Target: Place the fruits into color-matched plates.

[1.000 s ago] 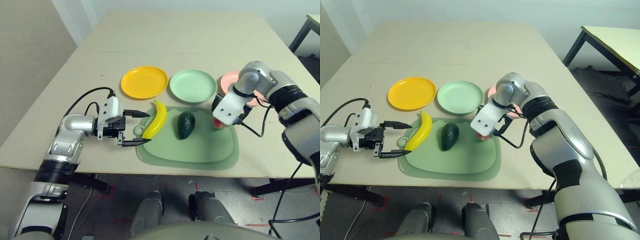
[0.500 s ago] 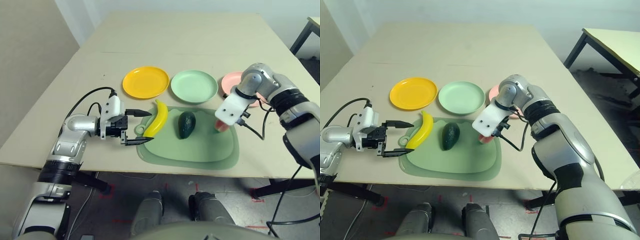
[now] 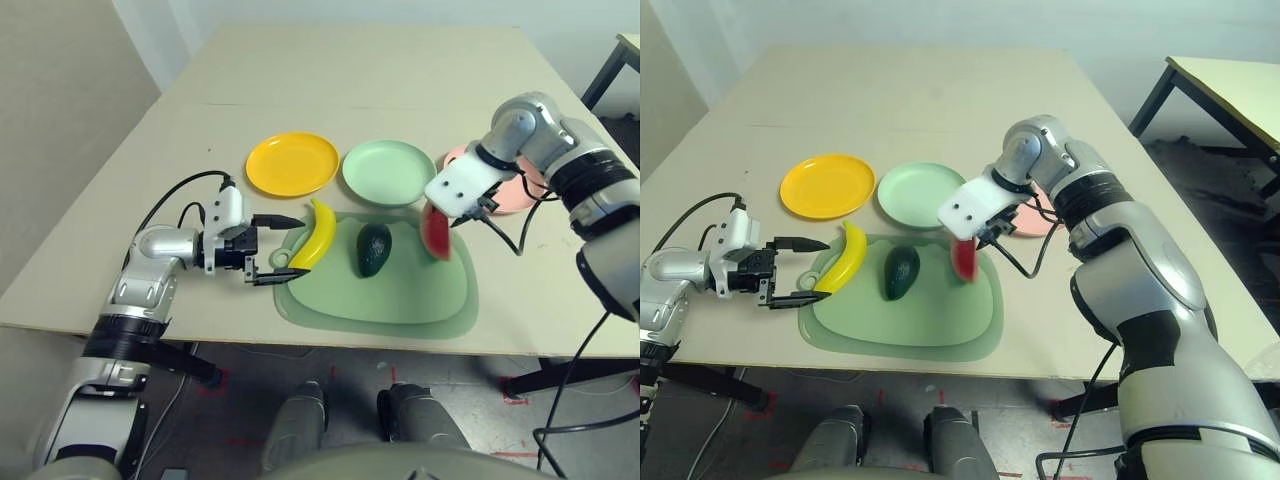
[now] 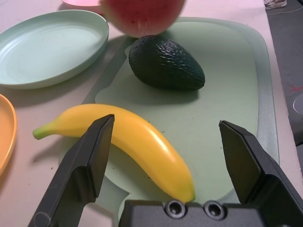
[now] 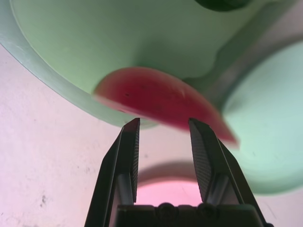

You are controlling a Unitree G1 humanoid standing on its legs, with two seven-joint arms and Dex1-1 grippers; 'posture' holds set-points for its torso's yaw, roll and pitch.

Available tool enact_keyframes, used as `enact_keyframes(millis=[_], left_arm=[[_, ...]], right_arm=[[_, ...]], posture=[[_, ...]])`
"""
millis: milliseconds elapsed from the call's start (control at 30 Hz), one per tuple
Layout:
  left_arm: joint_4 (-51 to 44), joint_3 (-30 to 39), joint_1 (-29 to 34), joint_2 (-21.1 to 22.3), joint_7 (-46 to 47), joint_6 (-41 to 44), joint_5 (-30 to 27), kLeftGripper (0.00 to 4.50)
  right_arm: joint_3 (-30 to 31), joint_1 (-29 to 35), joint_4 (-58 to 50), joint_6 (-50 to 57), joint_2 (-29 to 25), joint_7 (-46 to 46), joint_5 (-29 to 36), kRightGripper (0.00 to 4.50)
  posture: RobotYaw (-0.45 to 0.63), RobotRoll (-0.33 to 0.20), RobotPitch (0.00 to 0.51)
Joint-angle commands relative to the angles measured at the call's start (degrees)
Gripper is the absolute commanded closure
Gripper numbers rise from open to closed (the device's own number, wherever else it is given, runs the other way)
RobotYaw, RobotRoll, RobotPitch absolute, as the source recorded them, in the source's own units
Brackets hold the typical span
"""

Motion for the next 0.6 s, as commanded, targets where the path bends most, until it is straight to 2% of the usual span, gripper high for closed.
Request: enact_keyframes(millis=[33,233,533,600], left_arm=[[1.1,-0.7,-0.3,-0.3,-0.2,-0.8,0.7,0.0],[2.4,-0.5,-0.9,0.1,-0.5,-1.6,1.0,0.0],[3.7,-0.5,-1.4,0.4,-0.9,-2.3,1.2,0.0],[3.9,-0.6,-1.6,0.4,-1.0,-2.3,1.3,0.0]], right_arm=[[3.7,0.1,-2.8,1.0,-1.3,0.2,3.1,2.81],[7.9,0.7,-6.8,2.3,-3.9,0.2,6.5,2.81],[6.8,0.2,-6.5,1.9,-3.4,0.2,5.8,2.81],[6.1,-0.3,-6.3,1.4,-3.4,0.2,5.5,2.07]], posture=[[0.01,0.0,0.058],[0.02,0.0,0.05],[0.01,0.0,0.048],[0.01,0.0,0.048]])
